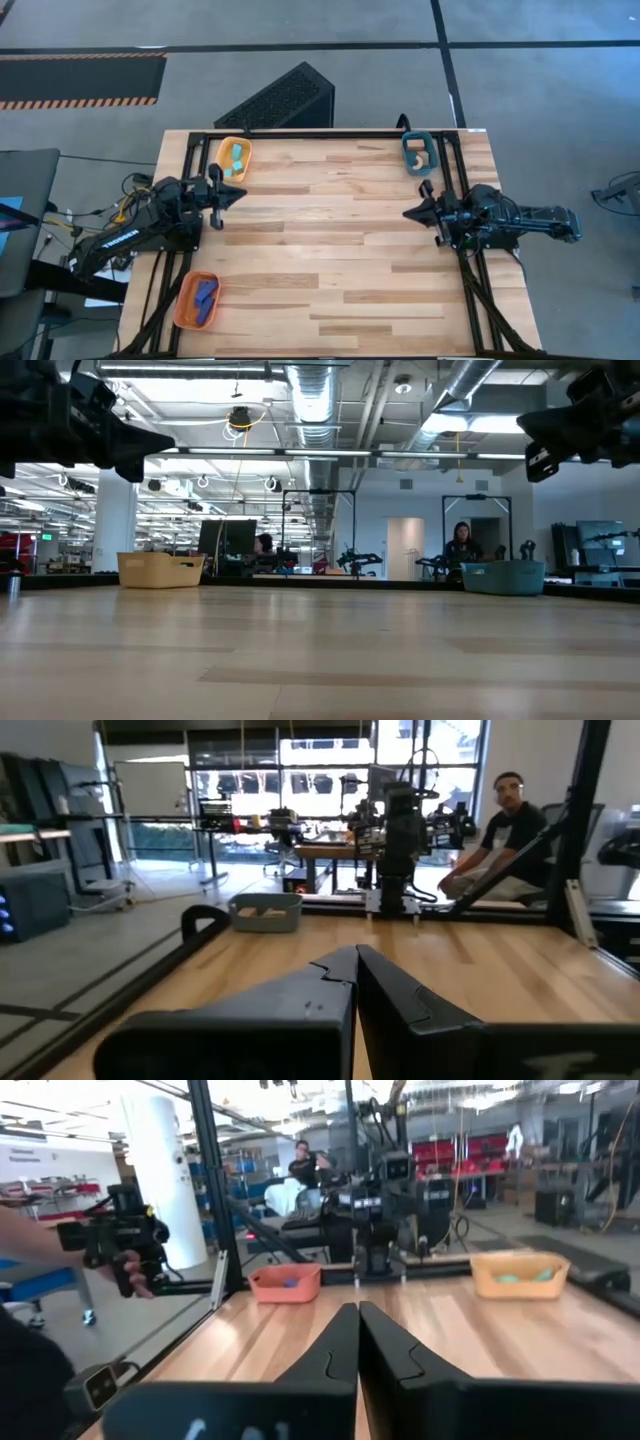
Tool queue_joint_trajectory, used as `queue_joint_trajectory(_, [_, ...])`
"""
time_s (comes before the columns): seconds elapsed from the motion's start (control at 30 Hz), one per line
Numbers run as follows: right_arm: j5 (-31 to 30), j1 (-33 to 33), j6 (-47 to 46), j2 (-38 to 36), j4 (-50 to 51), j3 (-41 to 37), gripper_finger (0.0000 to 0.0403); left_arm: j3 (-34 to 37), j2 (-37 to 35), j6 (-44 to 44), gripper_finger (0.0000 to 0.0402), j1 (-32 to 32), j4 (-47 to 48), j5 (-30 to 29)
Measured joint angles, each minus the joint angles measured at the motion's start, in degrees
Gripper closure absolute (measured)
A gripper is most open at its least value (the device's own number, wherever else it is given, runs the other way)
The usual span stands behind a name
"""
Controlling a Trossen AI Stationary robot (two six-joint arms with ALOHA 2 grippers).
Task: Sort & place blocks by color
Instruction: Return to Home Position
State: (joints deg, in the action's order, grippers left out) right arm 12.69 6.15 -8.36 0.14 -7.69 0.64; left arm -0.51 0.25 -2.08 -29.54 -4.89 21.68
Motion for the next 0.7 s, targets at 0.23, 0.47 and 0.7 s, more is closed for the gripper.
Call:
queue_joint_trajectory(0.23, [-0.2, 0.0, -1.1, 0.0, 3.9, 0.1, 0.0379, 0.0, 0.8, -1.6, 0.0401, 0.0, -0.1, 1.6])
queue_joint_trajectory(0.47, [-0.4, 0.0, -1.3, 0.0, 5.1, 0.2, 0.0383, 0.1, 0.9, -2.8, 0.0401, 0.0, -0.1, 0.6])
queue_joint_trajectory(0.7, [-0.3, 0.0, -1.3, 0.0, 5.3, 0.2, 0.0378, 0.1, 0.9, -1.9, 0.0401, 0.0, 0.2, -3.3])
